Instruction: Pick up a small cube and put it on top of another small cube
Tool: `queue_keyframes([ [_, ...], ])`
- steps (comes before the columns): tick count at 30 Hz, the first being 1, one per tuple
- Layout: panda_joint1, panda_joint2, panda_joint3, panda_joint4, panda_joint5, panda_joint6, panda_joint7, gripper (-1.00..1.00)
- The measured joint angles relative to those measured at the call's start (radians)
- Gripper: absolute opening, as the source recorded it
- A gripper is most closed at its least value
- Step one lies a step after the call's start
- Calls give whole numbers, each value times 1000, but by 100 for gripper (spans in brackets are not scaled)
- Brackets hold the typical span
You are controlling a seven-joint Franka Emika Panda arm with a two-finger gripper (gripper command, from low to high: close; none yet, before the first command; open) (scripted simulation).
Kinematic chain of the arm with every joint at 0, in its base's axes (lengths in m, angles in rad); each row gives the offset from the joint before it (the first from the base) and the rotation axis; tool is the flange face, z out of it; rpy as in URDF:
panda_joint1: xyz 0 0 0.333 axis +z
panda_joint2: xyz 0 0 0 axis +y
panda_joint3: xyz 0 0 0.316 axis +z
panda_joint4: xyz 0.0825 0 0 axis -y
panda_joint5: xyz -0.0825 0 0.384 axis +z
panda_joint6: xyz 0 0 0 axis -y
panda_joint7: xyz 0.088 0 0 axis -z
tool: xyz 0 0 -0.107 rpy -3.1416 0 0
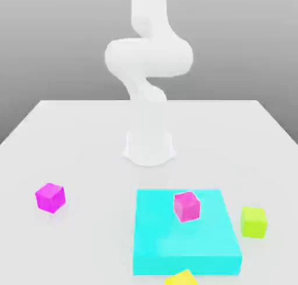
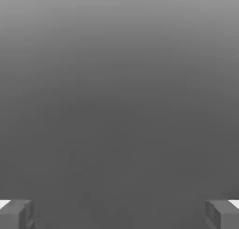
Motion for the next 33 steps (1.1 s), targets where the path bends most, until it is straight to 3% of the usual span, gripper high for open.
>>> queue_keyframes([
  [18,92,659,-20,11,43,192,-228,0],
  [28,111,1020,-6,17,14,300,-317,0],
  [33,112,1201,-3,45,9,419,-327,0],
])
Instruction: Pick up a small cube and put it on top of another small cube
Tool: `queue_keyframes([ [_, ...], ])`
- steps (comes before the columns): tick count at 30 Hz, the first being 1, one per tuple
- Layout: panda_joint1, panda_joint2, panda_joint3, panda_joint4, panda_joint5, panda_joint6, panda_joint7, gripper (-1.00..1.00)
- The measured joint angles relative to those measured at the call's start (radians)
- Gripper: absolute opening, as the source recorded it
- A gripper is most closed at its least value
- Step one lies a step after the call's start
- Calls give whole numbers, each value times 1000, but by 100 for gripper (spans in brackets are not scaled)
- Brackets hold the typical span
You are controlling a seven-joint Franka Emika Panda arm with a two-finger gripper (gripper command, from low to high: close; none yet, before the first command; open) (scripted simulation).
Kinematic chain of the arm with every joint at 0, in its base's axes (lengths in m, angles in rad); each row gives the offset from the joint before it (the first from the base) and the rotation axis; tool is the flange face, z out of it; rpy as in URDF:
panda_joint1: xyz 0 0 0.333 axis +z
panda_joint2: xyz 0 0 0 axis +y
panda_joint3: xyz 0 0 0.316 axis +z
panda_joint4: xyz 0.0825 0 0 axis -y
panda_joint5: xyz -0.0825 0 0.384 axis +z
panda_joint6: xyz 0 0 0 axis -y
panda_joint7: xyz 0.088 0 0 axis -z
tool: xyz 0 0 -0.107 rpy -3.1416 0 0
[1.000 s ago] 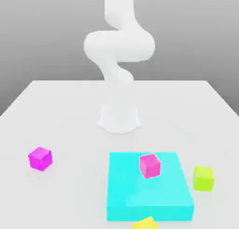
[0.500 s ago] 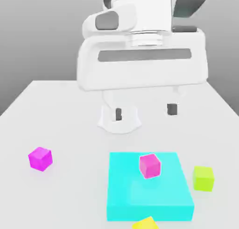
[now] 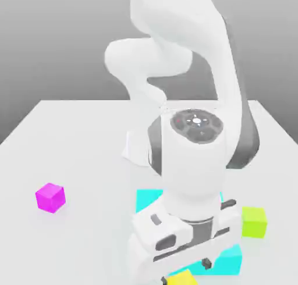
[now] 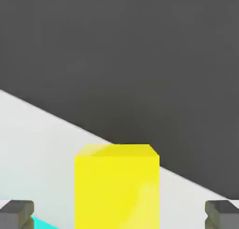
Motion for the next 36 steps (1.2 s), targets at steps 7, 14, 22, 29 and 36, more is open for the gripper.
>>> queue_keyframes([
  [7,-1,33,1,7,0,25,0,-100],
  [14,-25,-157,-30,-59,7,-100,16,-100],
  [22,-161,-347,-210,-253,19,-98,133,-100],
  [29,-373,-518,-336,-425,-61,-92,303,-100],
  [36,-532,-641,-403,-574,-150,-59,465,-100],
])
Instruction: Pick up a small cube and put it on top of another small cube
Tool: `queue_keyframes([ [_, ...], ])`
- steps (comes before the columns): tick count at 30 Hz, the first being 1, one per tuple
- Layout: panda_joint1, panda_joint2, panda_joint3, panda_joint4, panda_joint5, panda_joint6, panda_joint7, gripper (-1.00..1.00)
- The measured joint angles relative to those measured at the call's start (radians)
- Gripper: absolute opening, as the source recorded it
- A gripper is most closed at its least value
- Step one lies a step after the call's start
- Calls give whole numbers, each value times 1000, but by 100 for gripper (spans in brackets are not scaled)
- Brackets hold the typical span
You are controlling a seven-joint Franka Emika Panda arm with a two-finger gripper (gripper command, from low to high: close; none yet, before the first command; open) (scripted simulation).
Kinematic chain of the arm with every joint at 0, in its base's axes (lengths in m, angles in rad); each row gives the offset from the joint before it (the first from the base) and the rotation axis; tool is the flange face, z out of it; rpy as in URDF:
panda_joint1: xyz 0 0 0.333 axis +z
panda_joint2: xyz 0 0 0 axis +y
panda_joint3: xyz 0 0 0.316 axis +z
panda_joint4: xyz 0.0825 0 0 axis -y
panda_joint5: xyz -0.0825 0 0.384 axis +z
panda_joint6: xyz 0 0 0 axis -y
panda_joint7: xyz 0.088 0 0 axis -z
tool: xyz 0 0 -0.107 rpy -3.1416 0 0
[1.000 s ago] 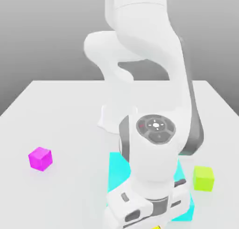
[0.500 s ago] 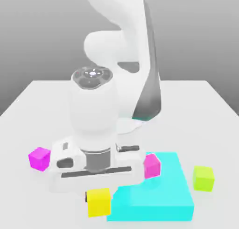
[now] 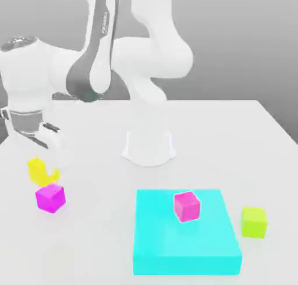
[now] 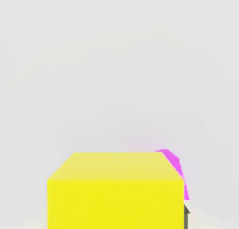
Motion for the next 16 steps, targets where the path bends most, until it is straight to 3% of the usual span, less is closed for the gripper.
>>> queue_keyframes([
  [5,24,169,7,-4,174,162,-116,-100],
  [6,15,204,29,-3,225,192,-152,100],
  [12,9,221,40,-2,250,208,-170,100],
  [16,-21,119,26,-6,115,118,-74,100],
])
